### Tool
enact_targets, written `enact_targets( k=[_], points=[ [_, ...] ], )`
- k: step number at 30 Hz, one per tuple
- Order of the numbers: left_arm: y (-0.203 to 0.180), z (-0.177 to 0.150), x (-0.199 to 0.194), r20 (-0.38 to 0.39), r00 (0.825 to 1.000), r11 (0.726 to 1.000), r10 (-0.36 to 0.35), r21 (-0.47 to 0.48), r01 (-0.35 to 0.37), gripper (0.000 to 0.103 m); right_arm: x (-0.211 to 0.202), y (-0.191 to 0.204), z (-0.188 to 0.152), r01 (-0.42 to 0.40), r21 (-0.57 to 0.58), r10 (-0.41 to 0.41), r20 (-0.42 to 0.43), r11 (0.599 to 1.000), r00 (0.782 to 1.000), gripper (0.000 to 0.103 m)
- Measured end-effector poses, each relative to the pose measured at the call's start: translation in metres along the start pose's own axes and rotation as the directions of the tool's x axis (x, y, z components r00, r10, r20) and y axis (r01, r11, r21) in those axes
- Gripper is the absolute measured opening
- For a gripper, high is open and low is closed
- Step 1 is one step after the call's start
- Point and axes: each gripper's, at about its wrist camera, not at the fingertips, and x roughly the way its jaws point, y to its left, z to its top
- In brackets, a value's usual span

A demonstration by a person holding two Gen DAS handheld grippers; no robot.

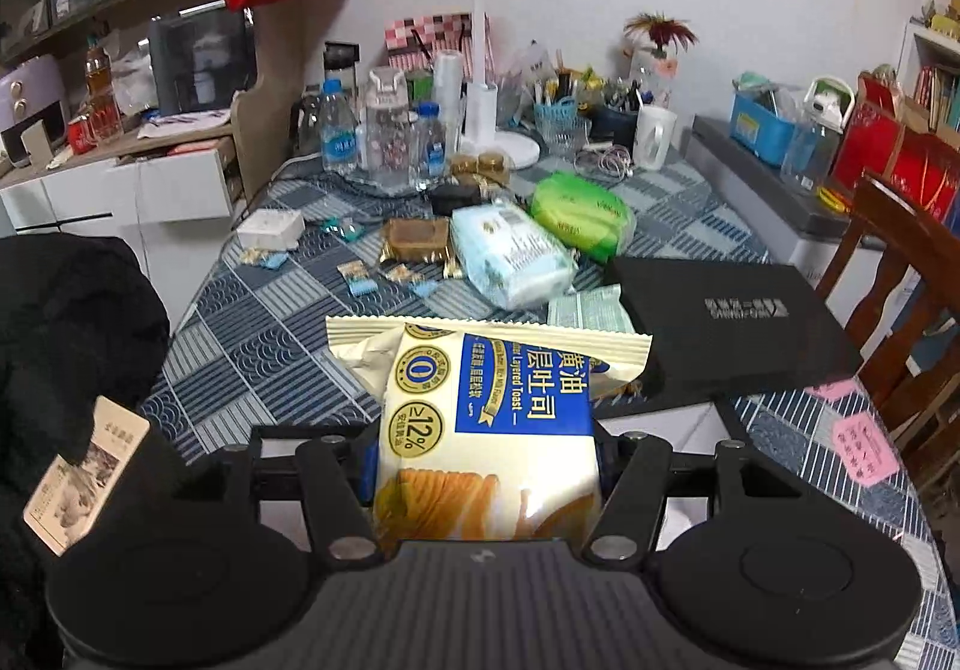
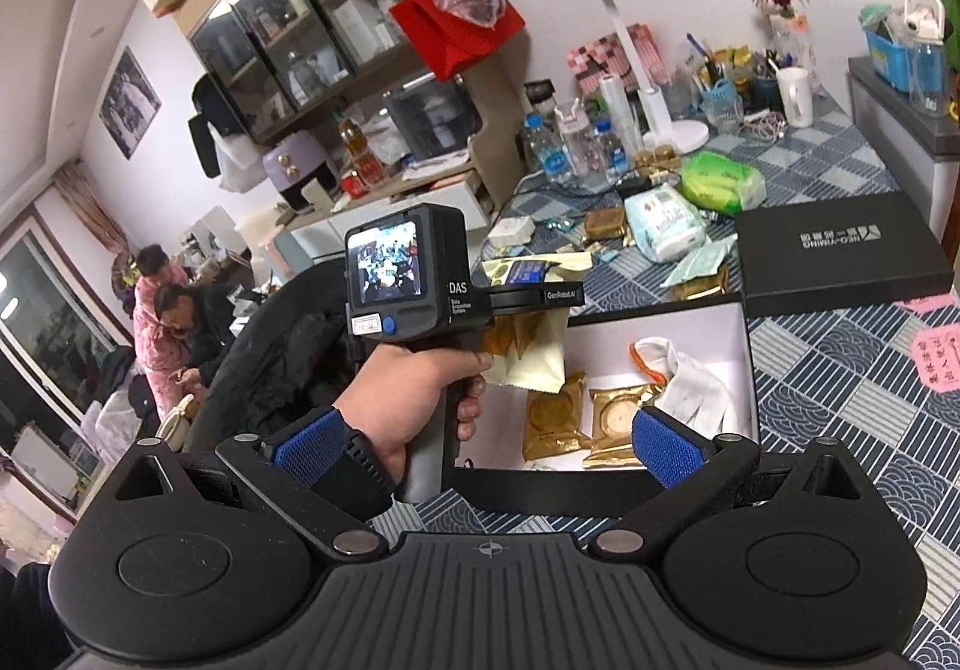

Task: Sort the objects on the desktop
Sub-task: 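Lower the toast bag with the left gripper into the white-lined box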

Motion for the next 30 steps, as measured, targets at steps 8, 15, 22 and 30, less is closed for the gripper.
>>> enact_targets(
  k=[8,15,22,30],
  points=[
    [0.002,-0.017,0.019,-0.043,0.999,1.000,-0.005,-0.002,0.005,0.069,0.016,-0.010,0.000,0.006,0.018,-0.005,-0.032,1.000,0.999,0.103],
    [0.010,-0.027,0.031,-0.066,0.998,1.000,-0.003,-0.013,0.002,0.069,0.031,-0.015,-0.003,0.008,0.031,-0.006,-0.054,0.999,0.998,0.103],
    [0.016,-0.039,0.046,-0.096,0.995,1.000,-0.001,-0.027,-0.001,0.069,0.042,-0.017,-0.004,0.000,0.043,0.003,-0.070,0.999,0.998,0.103],
    [0.022,-0.053,0.061,-0.135,0.991,0.999,-0.009,-0.040,0.004,0.069,0.061,-0.026,-0.004,0.004,0.061,0.003,-0.111,0.998,0.994,0.103]
  ],
)
